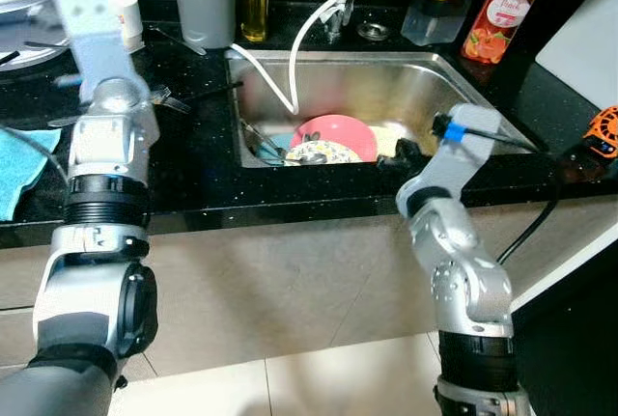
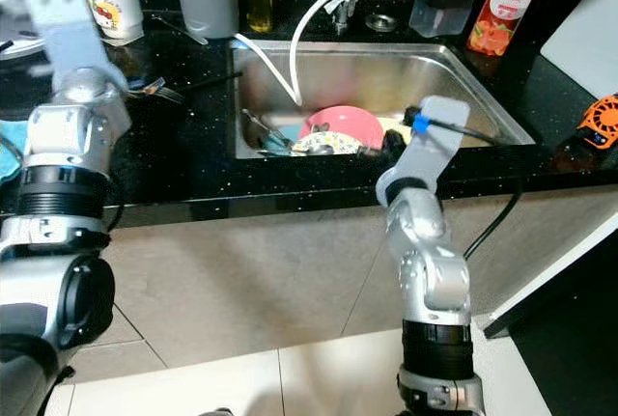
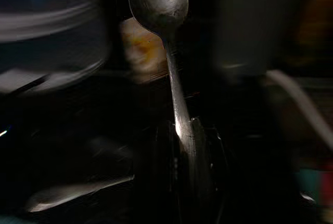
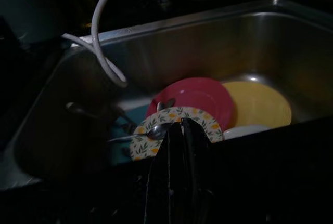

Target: Kitchen organization

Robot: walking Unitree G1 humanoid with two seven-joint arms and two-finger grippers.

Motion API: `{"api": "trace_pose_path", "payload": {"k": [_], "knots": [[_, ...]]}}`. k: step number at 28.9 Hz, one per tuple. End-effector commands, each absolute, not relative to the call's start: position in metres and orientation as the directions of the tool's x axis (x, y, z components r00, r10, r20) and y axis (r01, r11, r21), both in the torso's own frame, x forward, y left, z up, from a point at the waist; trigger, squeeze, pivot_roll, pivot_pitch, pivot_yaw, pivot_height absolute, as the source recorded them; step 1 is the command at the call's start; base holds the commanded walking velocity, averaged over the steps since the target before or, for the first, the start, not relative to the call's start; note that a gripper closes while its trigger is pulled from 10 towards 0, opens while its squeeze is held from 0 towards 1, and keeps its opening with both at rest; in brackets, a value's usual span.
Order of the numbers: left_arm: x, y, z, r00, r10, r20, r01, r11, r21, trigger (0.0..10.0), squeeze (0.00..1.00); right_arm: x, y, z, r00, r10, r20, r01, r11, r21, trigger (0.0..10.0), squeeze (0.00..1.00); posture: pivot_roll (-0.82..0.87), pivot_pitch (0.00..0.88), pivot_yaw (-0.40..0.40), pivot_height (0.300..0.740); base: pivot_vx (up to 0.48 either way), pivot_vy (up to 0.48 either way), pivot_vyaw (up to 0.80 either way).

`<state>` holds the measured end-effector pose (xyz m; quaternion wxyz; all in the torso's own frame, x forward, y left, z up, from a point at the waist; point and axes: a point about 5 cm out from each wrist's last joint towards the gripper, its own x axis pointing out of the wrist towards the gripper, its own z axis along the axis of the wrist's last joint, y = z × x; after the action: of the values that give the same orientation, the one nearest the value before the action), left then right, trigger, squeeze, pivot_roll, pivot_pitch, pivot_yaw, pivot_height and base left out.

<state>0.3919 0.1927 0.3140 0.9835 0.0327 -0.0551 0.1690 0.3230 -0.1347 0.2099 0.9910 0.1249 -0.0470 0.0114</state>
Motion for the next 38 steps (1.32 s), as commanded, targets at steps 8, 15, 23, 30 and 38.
{"api": "trace_pose_path", "payload": {"k": [8,15,23,30,38], "knots": [[0.376,0.119,0.289,0.960,-0.279,-0.010,0.274,0.934,0.229,10.0,0.00,0.320,-0.111,0.202,0.982,0.166,0.095,-0.184,0.955,0.233,10.0,0.00,0.27,0.067,-0.062,0.740,0.000,0.000,0.00],[0.367,0.122,0.296,0.890,-0.446,-0.094,0.443,0.798,0.408,10.0,0.00,0.316,-0.097,0.210,0.940,0.323,0.107,-0.336,0.931,0.145,10.0,0.00,0.29,0.057,-0.068,0.740,0.000,0.000,0.00],[0.382,0.119,0.276,0.818,-0.515,-0.258,0.576,0.726,0.376,10.0,0.00,0.321,-0.086,0.215,0.932,0.345,0.113,-0.359,0.923,0.138,10.0,0.00,0.27,0.035,-0.065,0.740,0.000,0.000,0.00],[0.384,0.109,0.255,0.809,-0.510,-0.294,0.588,0.726,0.357,10.0,0.00,0.318,-0.080,0.205,0.945,0.316,0.086,-0.326,0.932,0.161,10.0,0.00,0.25,0.035,-0.070,0.740,0.000,0.000,0.00],[0.391,0.110,0.245,0.807,-0.516,-0.288,0.589,0.742,0.321,10.0,1.00,0.319,-0.079,0.208,0.960,0.255,0.111,-0.273,0.942,0.195,10.0,0.00,0.25,0.036,-0.069,0.740,0.000,0.000,0.00]]}}
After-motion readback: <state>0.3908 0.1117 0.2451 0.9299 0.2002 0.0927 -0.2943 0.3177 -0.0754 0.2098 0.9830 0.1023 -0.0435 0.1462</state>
